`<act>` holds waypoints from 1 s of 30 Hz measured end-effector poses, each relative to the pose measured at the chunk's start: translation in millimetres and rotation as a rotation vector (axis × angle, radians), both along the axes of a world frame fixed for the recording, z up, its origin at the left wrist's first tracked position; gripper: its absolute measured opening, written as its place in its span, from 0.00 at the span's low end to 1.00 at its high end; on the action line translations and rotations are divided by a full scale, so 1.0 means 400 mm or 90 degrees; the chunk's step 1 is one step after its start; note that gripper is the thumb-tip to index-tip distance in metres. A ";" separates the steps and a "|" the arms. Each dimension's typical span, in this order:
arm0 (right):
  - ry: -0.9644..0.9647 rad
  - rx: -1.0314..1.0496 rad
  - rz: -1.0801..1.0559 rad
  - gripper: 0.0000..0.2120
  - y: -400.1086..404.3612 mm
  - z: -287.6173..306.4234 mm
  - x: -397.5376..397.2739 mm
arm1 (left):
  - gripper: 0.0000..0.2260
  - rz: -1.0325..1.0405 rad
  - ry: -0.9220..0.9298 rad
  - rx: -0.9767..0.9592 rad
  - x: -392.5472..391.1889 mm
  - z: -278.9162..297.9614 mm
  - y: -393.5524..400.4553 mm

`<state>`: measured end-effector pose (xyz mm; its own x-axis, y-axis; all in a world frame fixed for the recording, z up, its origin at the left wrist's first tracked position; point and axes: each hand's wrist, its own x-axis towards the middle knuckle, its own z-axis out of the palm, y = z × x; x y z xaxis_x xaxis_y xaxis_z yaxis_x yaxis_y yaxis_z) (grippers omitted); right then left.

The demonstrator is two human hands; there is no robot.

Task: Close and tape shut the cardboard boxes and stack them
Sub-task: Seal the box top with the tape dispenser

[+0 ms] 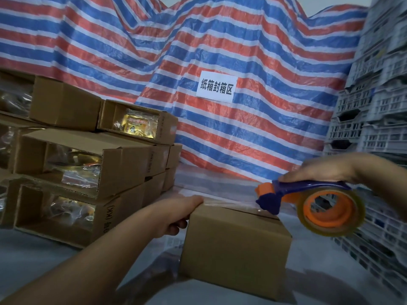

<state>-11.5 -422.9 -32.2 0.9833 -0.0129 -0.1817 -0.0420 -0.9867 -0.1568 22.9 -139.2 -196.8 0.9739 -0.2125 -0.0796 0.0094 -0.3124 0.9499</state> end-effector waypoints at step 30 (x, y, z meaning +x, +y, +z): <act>-0.068 0.111 0.064 0.46 -0.197 -0.143 -0.009 | 0.42 -0.148 -0.416 0.677 -0.080 0.062 -0.154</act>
<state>-15.3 -501.6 -89.4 0.9918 0.1087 -0.0678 0.0813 -0.9428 -0.3234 -9.3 -200.9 -172.1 0.8446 -0.5095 0.1647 -0.5216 -0.8524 0.0378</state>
